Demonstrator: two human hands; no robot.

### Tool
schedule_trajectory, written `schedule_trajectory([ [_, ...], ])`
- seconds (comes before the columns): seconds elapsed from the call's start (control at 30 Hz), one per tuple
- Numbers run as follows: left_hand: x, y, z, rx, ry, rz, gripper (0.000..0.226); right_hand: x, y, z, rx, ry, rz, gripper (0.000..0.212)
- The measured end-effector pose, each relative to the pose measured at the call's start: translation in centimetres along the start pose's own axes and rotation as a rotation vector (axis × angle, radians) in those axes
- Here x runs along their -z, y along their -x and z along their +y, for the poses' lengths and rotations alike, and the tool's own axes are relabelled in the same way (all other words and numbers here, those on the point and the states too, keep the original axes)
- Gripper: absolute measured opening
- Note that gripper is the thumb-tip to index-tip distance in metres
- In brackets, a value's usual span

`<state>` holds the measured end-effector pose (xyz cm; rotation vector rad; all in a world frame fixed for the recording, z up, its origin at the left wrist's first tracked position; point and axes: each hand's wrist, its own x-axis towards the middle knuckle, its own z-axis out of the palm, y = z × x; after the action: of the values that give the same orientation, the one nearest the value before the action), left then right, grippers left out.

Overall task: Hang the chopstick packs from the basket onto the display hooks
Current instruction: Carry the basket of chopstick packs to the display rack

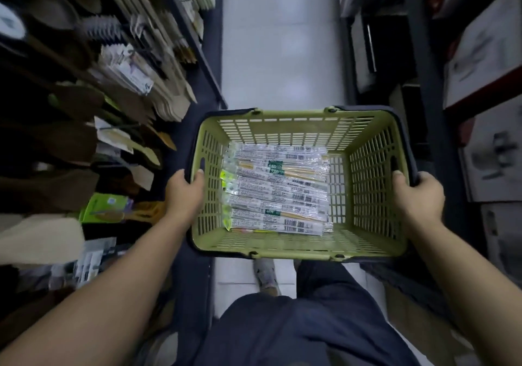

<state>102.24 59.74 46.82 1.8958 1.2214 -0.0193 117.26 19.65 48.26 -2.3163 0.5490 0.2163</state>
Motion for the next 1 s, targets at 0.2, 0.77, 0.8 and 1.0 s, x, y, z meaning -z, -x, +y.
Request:
schedule_trajectory([
  [0.2, -3.6, -10.6, 9.8, 0.019, 0.008, 0.006, 0.035, -3.5, -11.6, -8.5, -0.004, 0.008, -0.005, 0.031],
  [0.77, -8.8, -40.4, 36.9, 0.025, -0.007, 0.062, 0.030, -13.5, -41.0, -37.2, 0.026, 0.086, 0.004, 0.037],
  [0.8, -9.1, -42.4, 38.4, 0.030, 0.009, 0.053, 0.027, -14.3, -42.5, -38.9, 0.030, 0.084, 0.004, 0.039],
  [1.0, -9.6, -53.2, 46.8, 0.067, -0.003, 0.061, 0.029, -18.3, -50.9, -49.2, 0.034, 0.051, -0.003, 0.044],
])
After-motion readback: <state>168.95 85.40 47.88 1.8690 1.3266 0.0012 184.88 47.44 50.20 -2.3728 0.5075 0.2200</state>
